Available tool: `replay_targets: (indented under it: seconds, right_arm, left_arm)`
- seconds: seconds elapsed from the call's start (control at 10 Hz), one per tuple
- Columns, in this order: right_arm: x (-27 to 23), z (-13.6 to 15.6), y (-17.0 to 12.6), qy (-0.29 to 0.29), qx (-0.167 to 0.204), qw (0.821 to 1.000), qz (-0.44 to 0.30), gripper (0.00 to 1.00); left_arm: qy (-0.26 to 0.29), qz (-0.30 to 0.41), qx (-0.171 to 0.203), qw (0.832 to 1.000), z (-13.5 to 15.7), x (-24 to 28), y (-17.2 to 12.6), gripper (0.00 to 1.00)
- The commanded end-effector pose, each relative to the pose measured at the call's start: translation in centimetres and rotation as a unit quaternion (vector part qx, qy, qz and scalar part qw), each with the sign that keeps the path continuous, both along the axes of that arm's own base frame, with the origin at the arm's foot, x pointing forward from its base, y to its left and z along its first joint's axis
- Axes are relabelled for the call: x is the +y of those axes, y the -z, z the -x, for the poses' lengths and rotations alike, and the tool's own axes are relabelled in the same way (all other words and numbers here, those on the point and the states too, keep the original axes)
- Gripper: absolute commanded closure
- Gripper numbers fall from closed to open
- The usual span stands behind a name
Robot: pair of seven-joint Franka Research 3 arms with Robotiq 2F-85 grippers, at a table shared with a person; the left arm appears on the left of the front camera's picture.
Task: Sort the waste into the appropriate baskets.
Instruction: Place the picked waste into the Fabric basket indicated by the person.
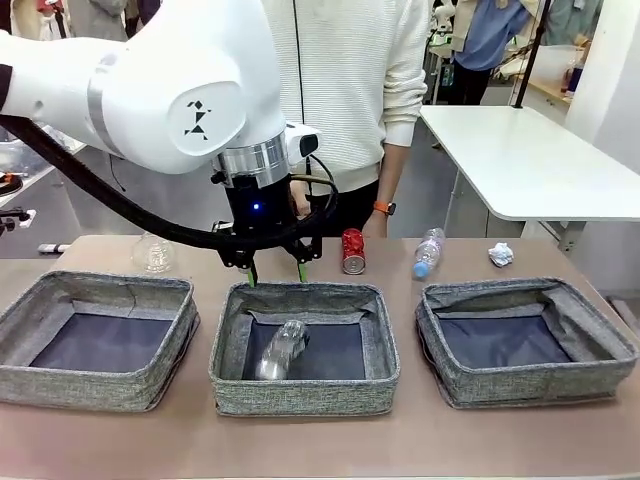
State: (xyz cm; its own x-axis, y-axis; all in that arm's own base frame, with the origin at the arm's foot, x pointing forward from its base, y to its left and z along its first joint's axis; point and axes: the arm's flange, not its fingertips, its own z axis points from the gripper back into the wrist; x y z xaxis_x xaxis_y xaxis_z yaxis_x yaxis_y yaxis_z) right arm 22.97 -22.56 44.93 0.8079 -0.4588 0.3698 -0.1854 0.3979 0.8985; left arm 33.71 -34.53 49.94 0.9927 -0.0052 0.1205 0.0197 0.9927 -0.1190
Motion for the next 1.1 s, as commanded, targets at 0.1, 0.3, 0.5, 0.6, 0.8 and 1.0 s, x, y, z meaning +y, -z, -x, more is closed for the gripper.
replay_targets:
  seconds: [0.1,0.3,0.5,0.6,0.8,1.0]
  right_arm:
    - [-0.1,-0.2,-0.1,0.000,-0.016,1.000,-0.002,0.00]
    - [-0.1,-0.2,-0.1,0.000,-0.016,1.000,-0.002,0.00]
    - [-0.1,-0.2,-0.1,0.000,-0.016,1.000,-0.002,0.00]
    - [-0.1,-0.2,-0.1,0.000,-0.016,1.000,-0.002,0.00]
    - [-0.1,-0.2,-0.1,0.000,-0.016,1.000,-0.002,0.00]
    - [-0.1,-0.2,-0.1,0.000,-0.016,1.000,-0.002,0.00]
  left_arm:
    - [-0.005,0.006,-0.003,1.000,0.1,-0.3,-0.3,0.00]
    - [0.011,0.033,0.018,0.999,0.0,0.3,-0.9,0.00]
    - [0.088,0.110,0.082,0.987,-0.9,3.7,-4.3,0.00]
    - [0.123,0.186,0.099,0.970,-1.7,7.0,-7.2,0.00]
    - [0.173,0.307,0.113,0.929,-3.4,13.6,-11.4,0.00]
    - [0.194,0.384,0.123,0.894,-4.9,19.4,-12.3,0.00]
